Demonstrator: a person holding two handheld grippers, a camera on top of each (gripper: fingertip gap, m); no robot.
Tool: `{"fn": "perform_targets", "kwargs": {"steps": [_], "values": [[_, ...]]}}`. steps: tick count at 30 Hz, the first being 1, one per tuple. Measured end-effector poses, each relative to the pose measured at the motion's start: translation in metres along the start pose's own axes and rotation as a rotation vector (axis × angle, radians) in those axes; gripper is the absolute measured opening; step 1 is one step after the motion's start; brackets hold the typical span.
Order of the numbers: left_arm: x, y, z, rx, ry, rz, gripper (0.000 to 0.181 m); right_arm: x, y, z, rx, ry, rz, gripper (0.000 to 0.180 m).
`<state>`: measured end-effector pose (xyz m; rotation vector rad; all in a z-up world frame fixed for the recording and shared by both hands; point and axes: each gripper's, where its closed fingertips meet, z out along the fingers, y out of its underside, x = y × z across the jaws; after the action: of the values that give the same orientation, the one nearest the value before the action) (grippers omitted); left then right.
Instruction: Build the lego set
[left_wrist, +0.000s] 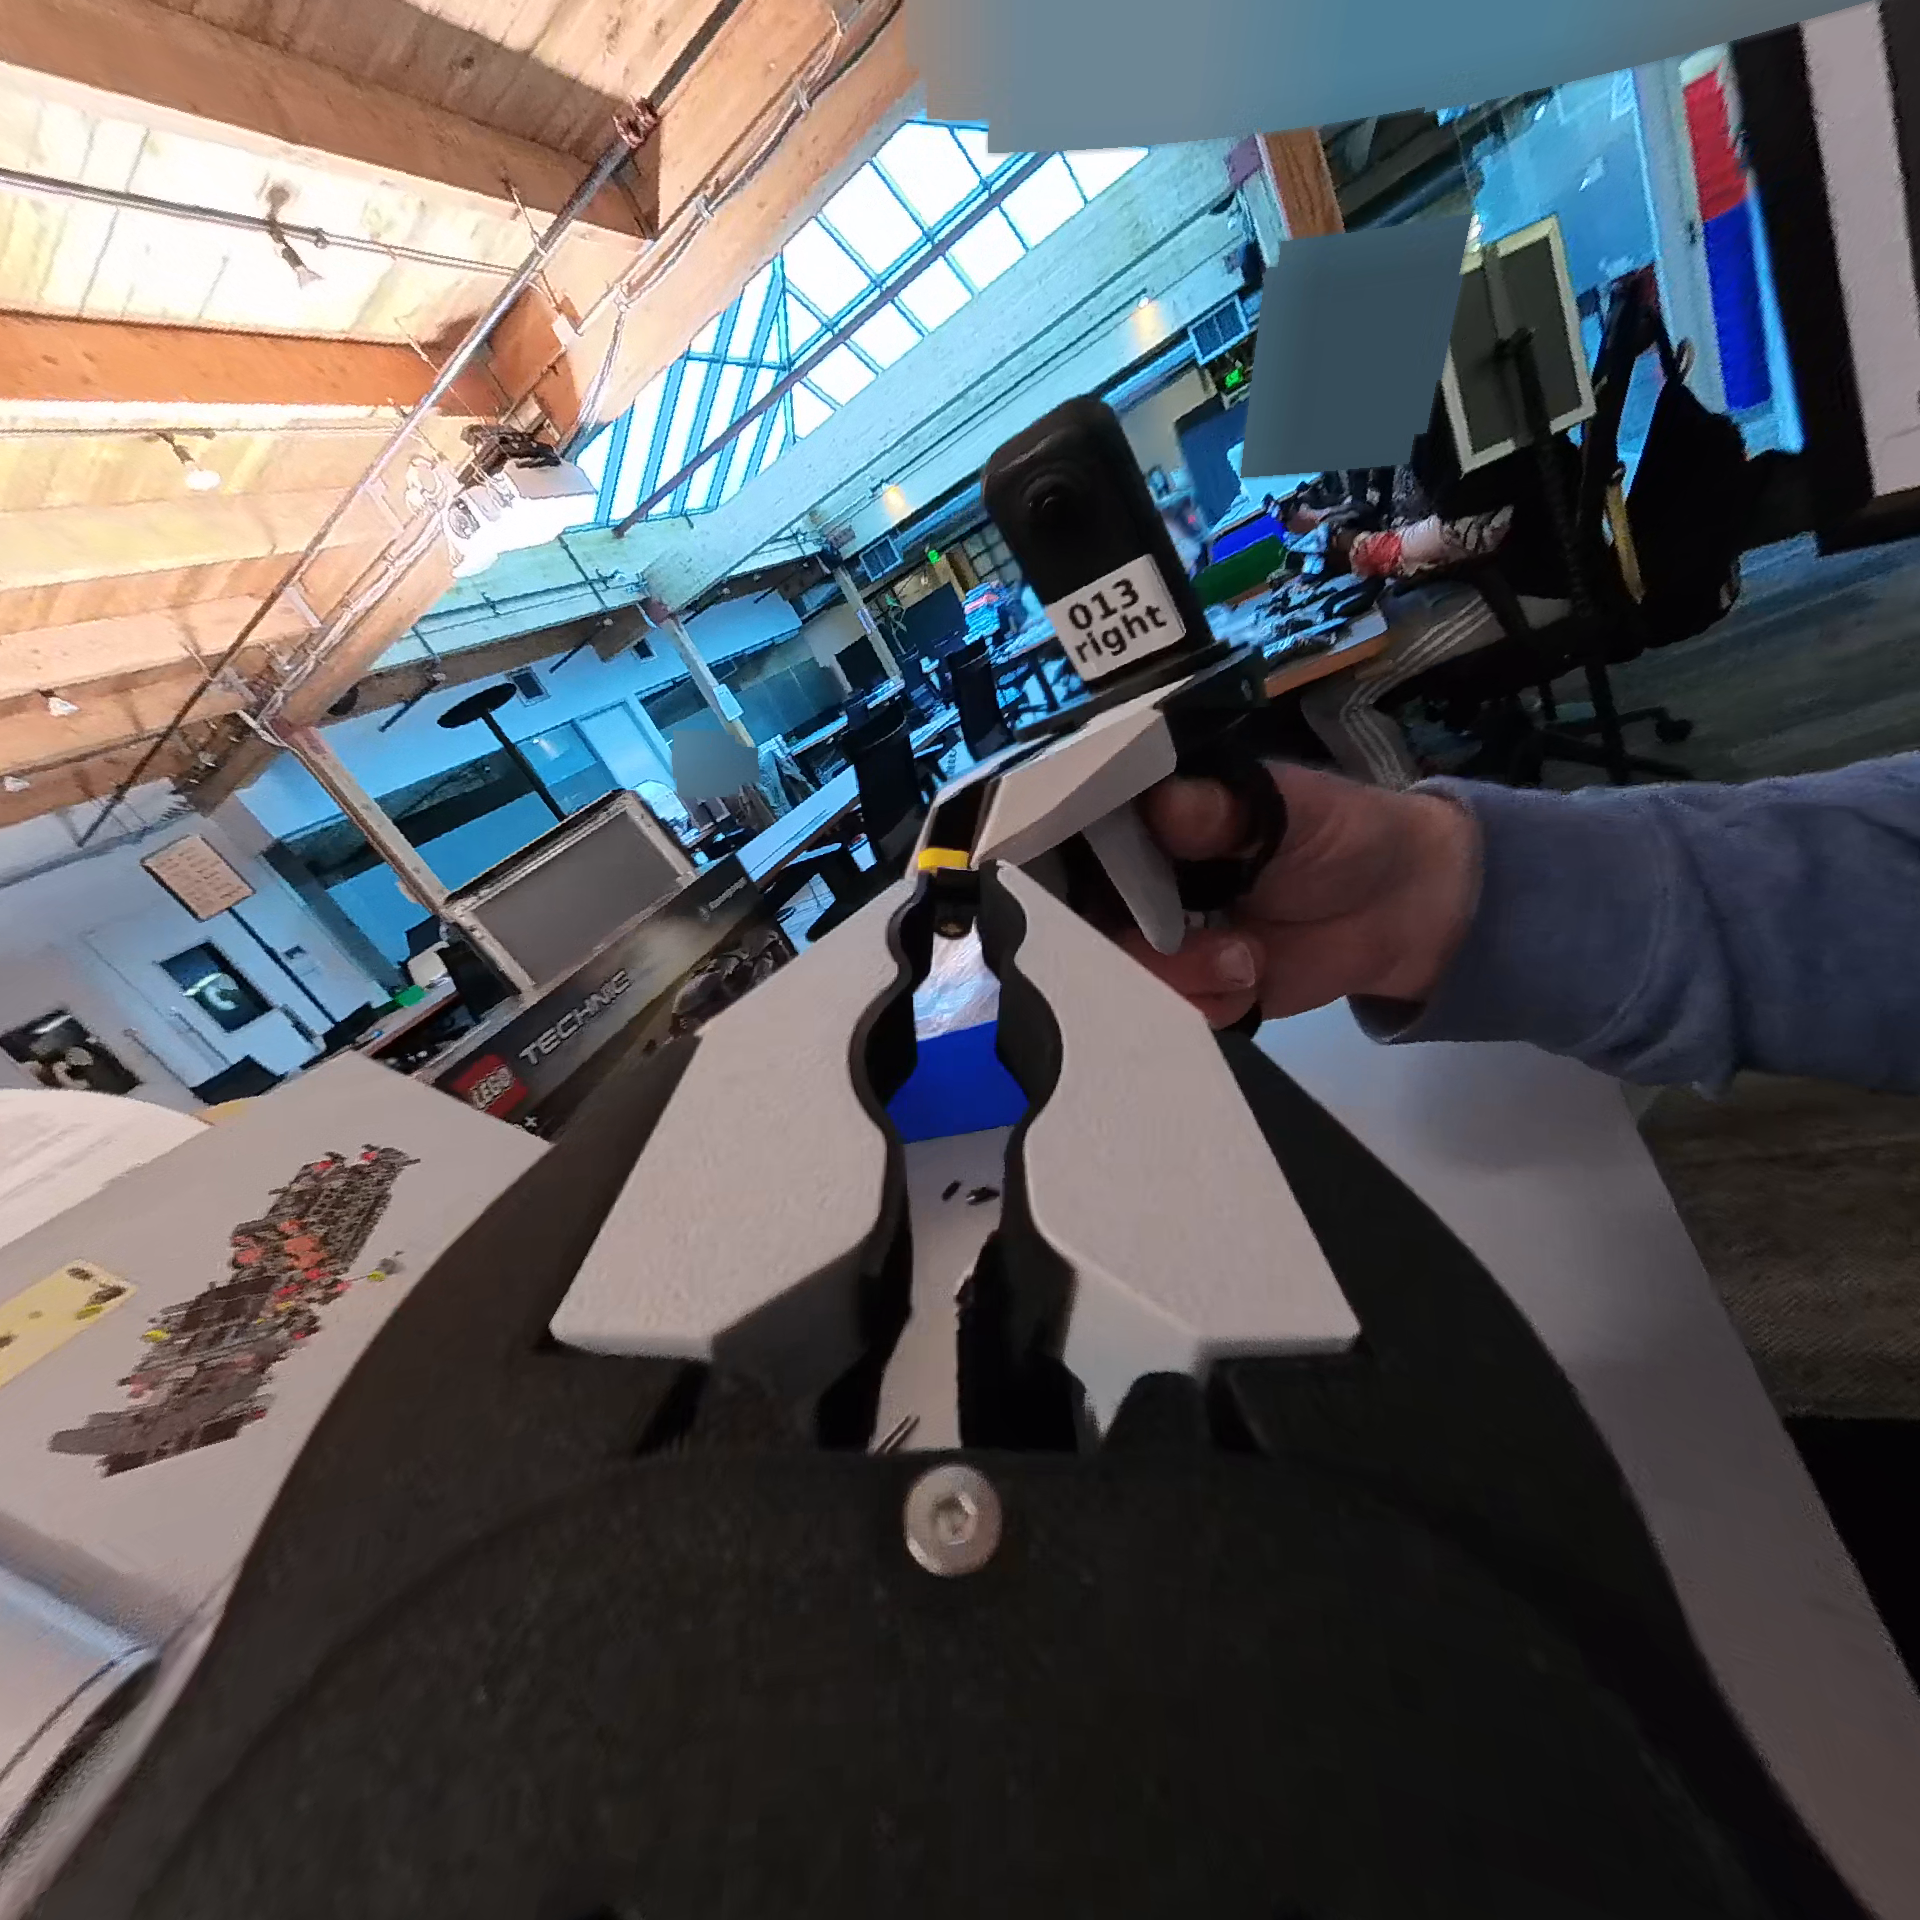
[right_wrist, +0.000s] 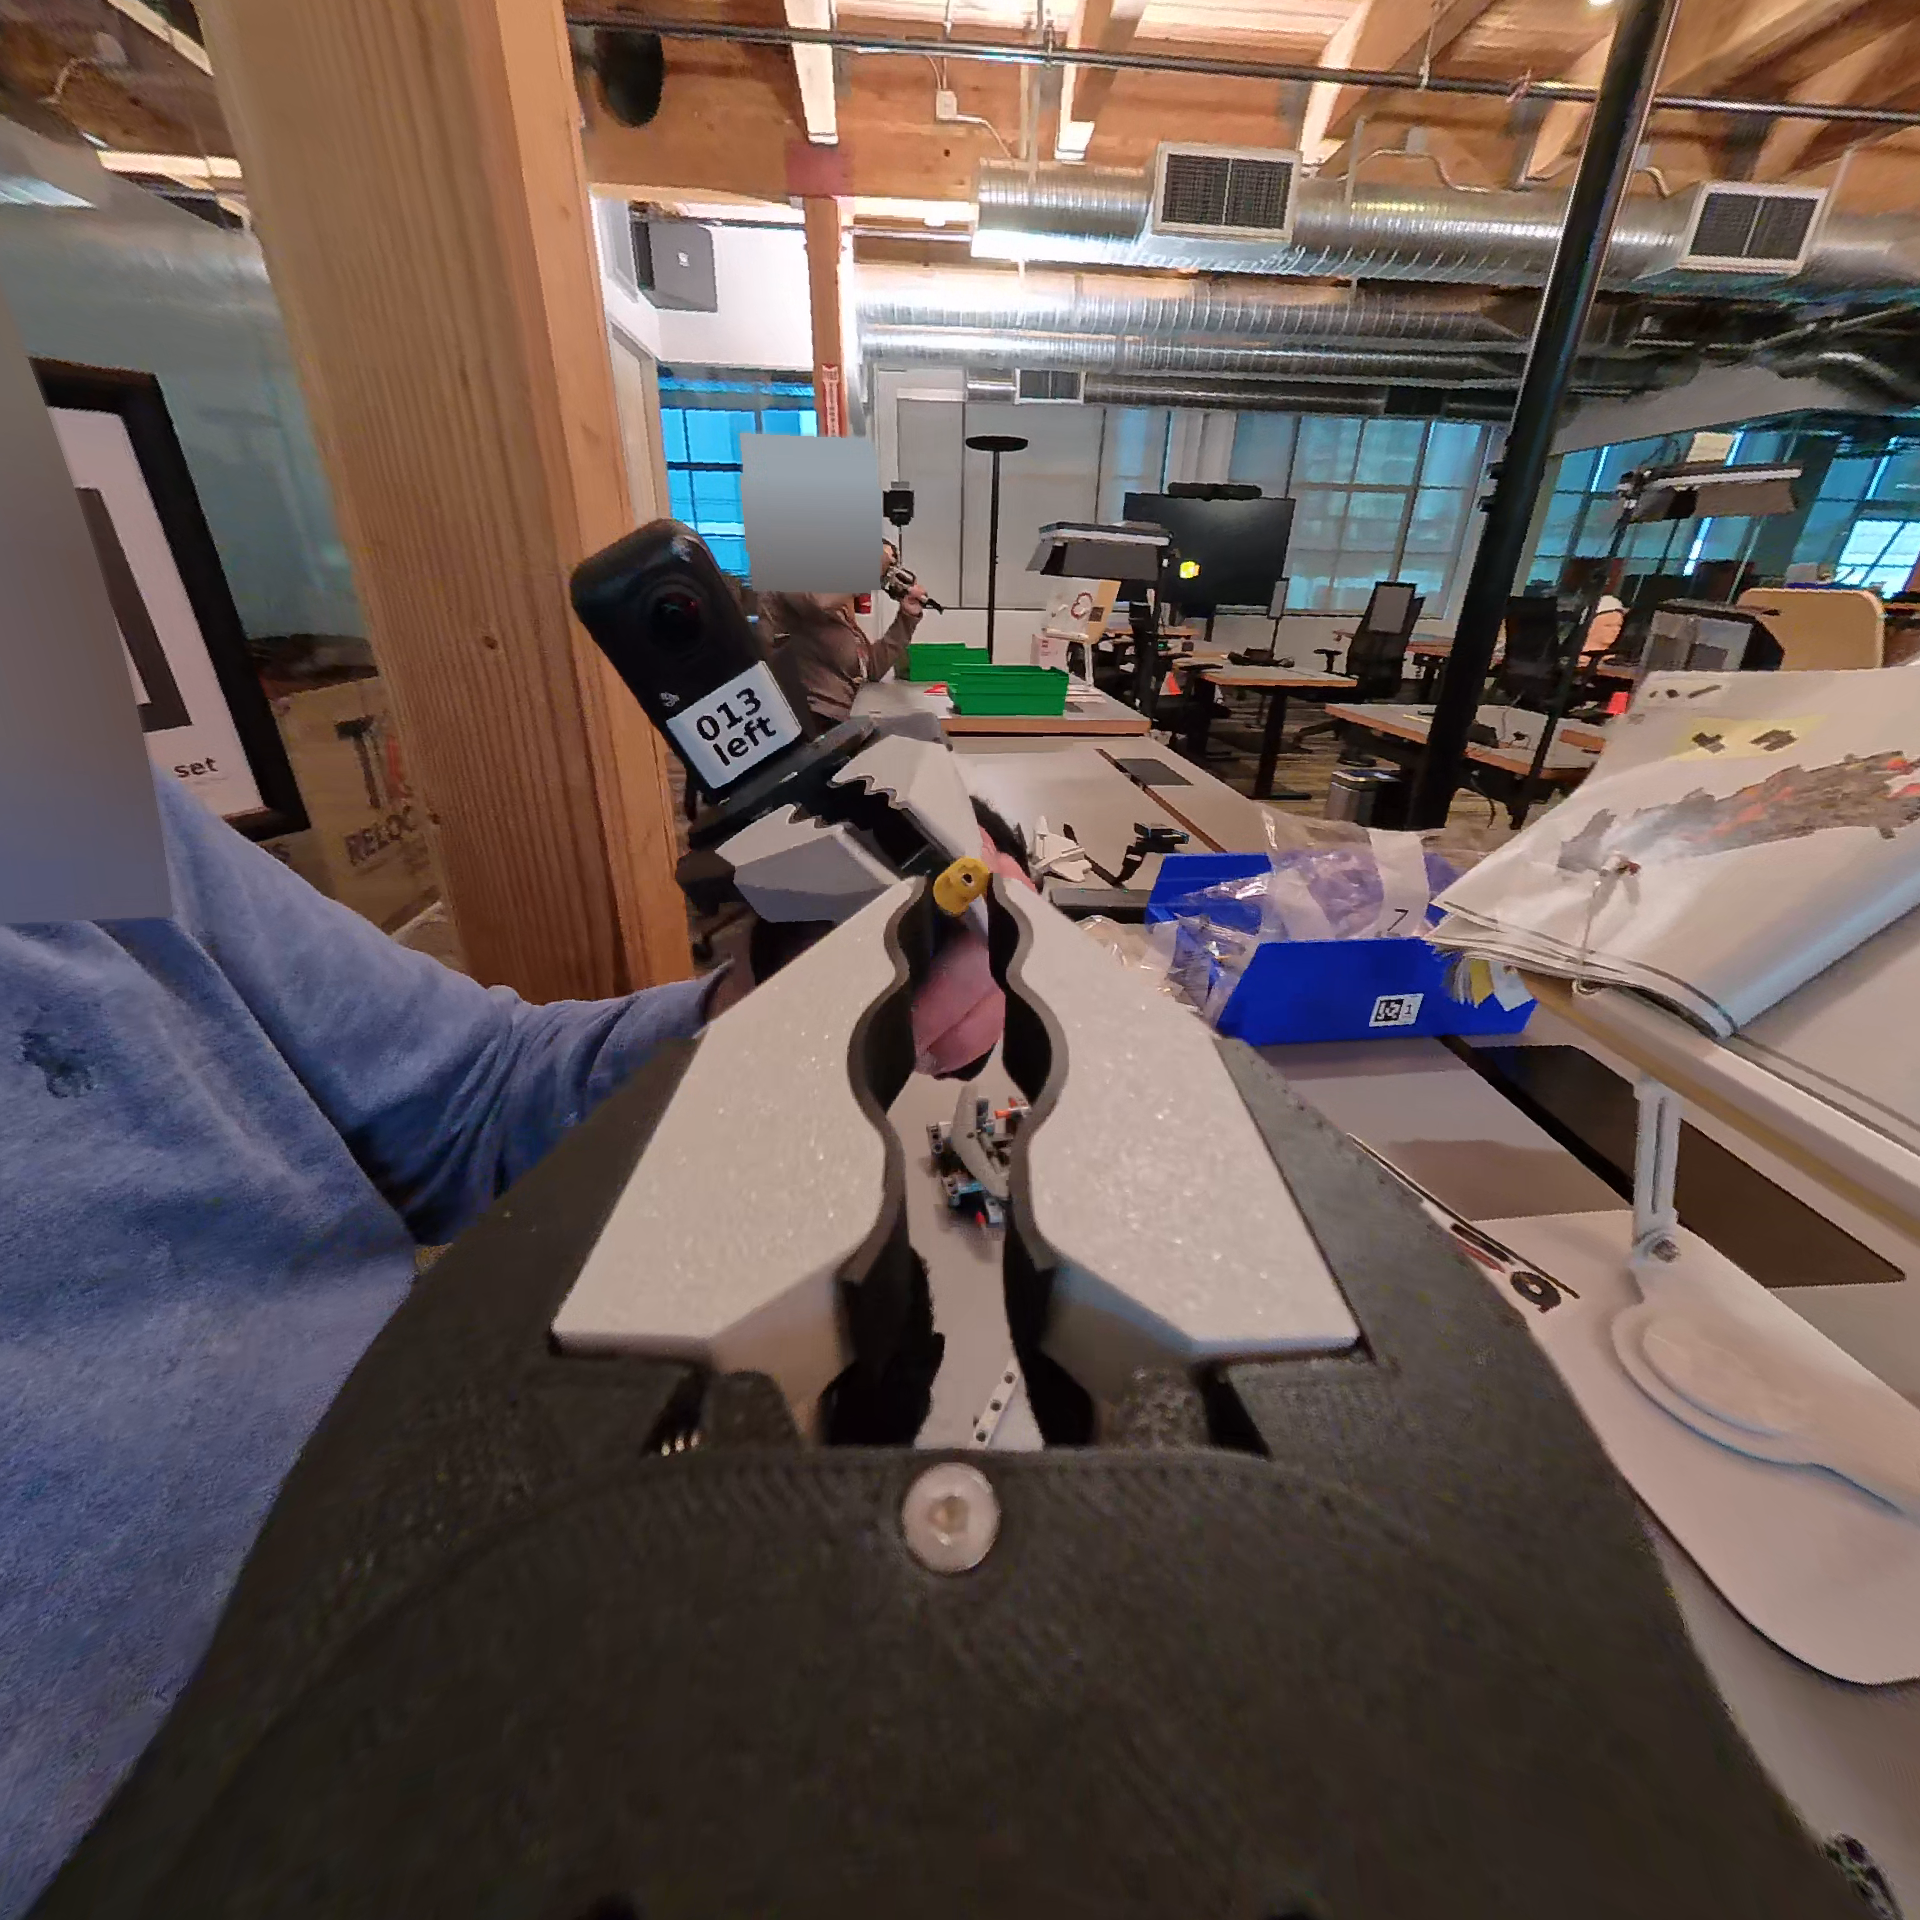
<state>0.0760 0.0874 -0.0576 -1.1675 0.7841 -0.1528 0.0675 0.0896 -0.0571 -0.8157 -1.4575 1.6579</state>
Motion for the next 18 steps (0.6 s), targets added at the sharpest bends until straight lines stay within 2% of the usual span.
{"fn": "perform_targets", "kwargs": {"steps": [10, 18], "values": [[-0.0005, 0.0003, -0.0012, 0.077, 0.062, -0.133, 0.007, 0.0001, 0.0009, 0.0008, -0.035, 0.077, -0.064, 0.007], [-0.0020, 0.0006, -0.0004, 0.125, 0.113, -0.262, 0.006, 0.0018, 0.0009, 0.0003, -0.007, 0.086, -0.035, 0.008]]}}
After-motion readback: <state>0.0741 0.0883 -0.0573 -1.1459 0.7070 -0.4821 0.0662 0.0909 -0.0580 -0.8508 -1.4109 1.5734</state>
